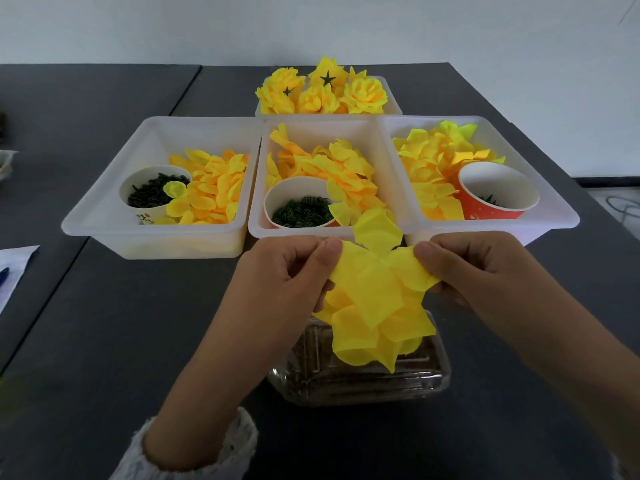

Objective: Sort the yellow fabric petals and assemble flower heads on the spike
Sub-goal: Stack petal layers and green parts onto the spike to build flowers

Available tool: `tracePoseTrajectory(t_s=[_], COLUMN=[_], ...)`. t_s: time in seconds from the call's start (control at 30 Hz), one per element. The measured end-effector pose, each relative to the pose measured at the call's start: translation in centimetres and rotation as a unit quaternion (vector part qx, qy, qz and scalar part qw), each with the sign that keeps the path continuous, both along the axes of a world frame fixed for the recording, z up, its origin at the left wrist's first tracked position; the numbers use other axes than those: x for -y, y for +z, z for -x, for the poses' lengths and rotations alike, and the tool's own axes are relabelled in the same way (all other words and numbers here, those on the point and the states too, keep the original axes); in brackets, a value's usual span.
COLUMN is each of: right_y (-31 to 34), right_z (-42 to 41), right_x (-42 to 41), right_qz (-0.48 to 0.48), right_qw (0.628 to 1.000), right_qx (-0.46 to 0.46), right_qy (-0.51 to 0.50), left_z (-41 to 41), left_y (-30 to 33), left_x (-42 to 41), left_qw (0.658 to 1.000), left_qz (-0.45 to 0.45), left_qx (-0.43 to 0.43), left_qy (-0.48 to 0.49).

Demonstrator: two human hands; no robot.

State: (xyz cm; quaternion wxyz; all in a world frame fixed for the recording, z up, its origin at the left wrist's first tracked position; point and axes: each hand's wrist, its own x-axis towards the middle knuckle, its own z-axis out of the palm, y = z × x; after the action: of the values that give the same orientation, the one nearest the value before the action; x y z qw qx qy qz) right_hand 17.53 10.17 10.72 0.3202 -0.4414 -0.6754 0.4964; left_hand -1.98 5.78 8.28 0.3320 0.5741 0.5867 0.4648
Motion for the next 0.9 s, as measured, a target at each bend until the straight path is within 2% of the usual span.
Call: tracePoseTrajectory(t_s=[0.4, 0.57, 0.9], right_y=[0.3, -1.0, -4.0], right_z=[-0.3, -0.8, -1.1], right_x=[0.7, 0.2, 1.2], right_qz=[-0.055, -0.015, -0.027], right_qw=[0.998, 0.999, 0.994], right_qx=[0.025, 0.048, 0.103], right_qy=[0.013, 0.016, -0.015], left_z=[0.5, 0.5, 0.7], left_y=[-0.7, -0.7, -2.1], left_x=[-0.2, 0.1, 0.3], left_qw=[0.999, 0.999, 0.988], left_qz=[0.009, 0.006, 0.031], left_qx=[-0.025, -0.033, -0.147], left_qy=[-0.028, -0.018, 0.031])
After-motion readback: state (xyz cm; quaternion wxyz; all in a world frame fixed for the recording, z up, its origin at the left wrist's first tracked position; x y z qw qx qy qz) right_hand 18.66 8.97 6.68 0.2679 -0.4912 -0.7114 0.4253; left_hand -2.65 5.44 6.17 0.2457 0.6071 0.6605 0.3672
